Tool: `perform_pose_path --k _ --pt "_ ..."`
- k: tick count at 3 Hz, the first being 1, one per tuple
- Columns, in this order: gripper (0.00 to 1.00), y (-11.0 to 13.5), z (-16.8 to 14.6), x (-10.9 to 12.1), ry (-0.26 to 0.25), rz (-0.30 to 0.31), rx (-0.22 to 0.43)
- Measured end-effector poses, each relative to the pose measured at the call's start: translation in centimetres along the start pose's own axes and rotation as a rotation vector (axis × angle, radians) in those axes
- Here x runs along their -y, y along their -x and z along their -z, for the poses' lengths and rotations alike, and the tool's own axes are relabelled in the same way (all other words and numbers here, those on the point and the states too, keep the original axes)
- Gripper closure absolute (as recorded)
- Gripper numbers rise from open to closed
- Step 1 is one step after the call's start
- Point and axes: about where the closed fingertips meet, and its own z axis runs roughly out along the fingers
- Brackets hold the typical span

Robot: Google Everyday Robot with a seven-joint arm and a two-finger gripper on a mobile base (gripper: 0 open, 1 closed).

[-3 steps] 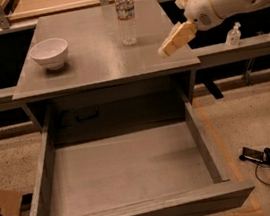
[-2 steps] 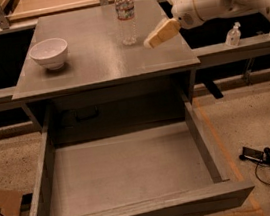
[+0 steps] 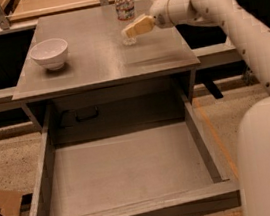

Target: Place water bottle into top drawer

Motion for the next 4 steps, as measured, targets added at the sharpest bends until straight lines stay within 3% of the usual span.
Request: perform_pose_path --k 1,2,3,4 --pt "0.0 0.4 -4.3 -0.1 0.017 -0.054 0.036" --pt "0.19 1.0 -7.6 -0.3 0.038 -0.112 0.087" --pt "0.41 1.5 -8.9 -0.6 0.06 -0.119 0.111" --pt "0.65 2.4 -6.4 -1.1 0.103 -0.065 0.113"
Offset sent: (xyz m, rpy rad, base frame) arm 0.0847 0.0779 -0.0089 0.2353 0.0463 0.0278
